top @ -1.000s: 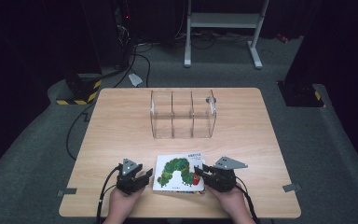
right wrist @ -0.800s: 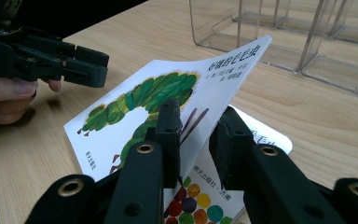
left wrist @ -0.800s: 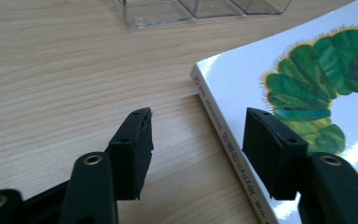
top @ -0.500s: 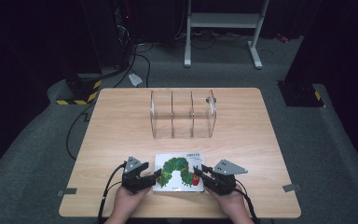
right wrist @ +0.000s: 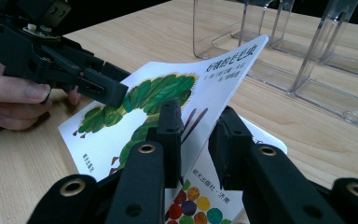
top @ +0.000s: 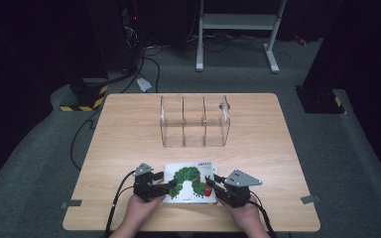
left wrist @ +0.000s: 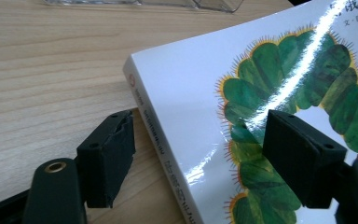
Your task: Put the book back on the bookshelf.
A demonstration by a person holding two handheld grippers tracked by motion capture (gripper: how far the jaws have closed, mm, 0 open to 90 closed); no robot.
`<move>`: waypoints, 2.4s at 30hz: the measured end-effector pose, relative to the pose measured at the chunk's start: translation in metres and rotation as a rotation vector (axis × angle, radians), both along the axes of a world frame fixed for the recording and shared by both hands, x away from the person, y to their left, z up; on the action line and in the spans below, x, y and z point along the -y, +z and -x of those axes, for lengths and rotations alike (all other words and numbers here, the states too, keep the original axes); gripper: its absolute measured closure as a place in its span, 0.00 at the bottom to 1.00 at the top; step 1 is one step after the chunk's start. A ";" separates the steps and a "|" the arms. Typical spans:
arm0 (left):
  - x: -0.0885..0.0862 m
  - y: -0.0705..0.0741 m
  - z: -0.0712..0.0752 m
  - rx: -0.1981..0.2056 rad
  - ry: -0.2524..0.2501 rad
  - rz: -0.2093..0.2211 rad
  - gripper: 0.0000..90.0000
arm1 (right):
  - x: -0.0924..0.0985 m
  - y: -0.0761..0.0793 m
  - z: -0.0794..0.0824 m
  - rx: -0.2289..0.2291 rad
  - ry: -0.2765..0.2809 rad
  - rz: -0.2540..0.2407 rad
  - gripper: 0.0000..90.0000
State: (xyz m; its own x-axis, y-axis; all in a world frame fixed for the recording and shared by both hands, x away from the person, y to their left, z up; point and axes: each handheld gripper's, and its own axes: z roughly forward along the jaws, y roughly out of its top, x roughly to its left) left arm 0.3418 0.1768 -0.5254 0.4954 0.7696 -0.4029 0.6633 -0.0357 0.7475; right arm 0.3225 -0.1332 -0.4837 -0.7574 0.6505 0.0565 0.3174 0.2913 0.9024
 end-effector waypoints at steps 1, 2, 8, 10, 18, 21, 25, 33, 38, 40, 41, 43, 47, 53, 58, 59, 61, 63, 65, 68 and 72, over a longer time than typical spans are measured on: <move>0.001 0.000 0.000 -0.005 0.000 0.012 0.27 | 0.000 0.000 0.000 0.003 0.000 0.002 0.83; 0.002 0.000 0.000 -0.005 -0.001 0.013 0.27 | 0.000 0.000 0.000 0.005 -0.001 0.004 0.83; 0.003 -0.001 -0.001 -0.011 -0.003 0.012 0.24 | -0.001 0.001 0.001 0.022 0.000 0.006 0.83; 0.002 -0.001 -0.002 -0.016 -0.006 0.016 0.22 | -0.001 0.002 0.003 0.037 0.004 0.012 0.83; 0.002 -0.002 -0.004 -0.025 -0.005 0.027 0.17 | -0.001 0.003 0.005 0.058 0.007 0.005 0.83; 0.003 -0.002 -0.005 -0.025 -0.014 0.034 0.16 | -0.001 0.004 0.006 0.067 0.006 0.005 0.83; 0.005 -0.002 -0.005 -0.031 -0.031 0.044 0.16 | -0.001 0.004 0.006 0.079 0.007 0.008 0.83; 0.006 0.001 -0.004 -0.019 -0.030 0.037 0.19 | 0.000 0.004 0.006 0.071 0.001 0.002 0.83; 0.005 0.004 -0.001 0.005 -0.022 0.024 0.25 | 0.002 0.005 0.003 0.045 -0.008 -0.019 0.83; 0.005 0.005 0.000 0.019 -0.017 0.011 0.26 | 0.002 0.006 0.002 0.038 -0.014 -0.022 0.82; 0.005 0.007 0.001 0.038 -0.007 0.007 0.27 | 0.002 0.006 0.002 0.032 -0.023 -0.026 0.82; 0.005 0.009 0.002 0.060 -0.002 -0.002 0.29 | 0.003 0.007 0.001 0.031 -0.032 -0.028 0.82; 0.004 0.013 0.006 0.114 0.016 -0.031 0.35 | 0.003 0.008 -0.001 0.033 -0.055 -0.031 0.81; 0.004 0.020 0.013 0.194 0.045 -0.063 0.43 | 0.002 0.006 -0.001 0.036 -0.084 -0.026 0.78; 0.008 0.025 0.020 0.276 0.064 -0.120 0.49 | 0.002 0.004 0.000 0.038 -0.128 -0.022 0.76; 0.009 0.026 0.022 0.288 0.067 -0.127 0.50 | 0.002 0.003 0.001 0.043 -0.138 -0.022 0.75; 0.010 0.027 0.024 0.317 0.074 -0.130 0.53 | 0.001 0.001 0.002 0.044 -0.166 -0.021 0.74; 0.011 0.028 0.025 0.339 0.075 -0.138 0.55 | 0.001 -0.001 0.004 0.052 -0.181 -0.023 0.73; 0.012 0.028 0.027 0.359 0.070 -0.135 0.57 | 0.002 -0.003 0.005 0.057 -0.200 -0.011 0.72; 0.014 0.029 0.028 0.375 0.060 -0.139 0.60 | 0.004 -0.007 0.007 0.063 -0.218 -0.013 0.71; 0.015 0.029 0.030 0.393 0.053 -0.144 0.63 | 0.005 -0.009 0.007 0.072 -0.233 -0.005 0.68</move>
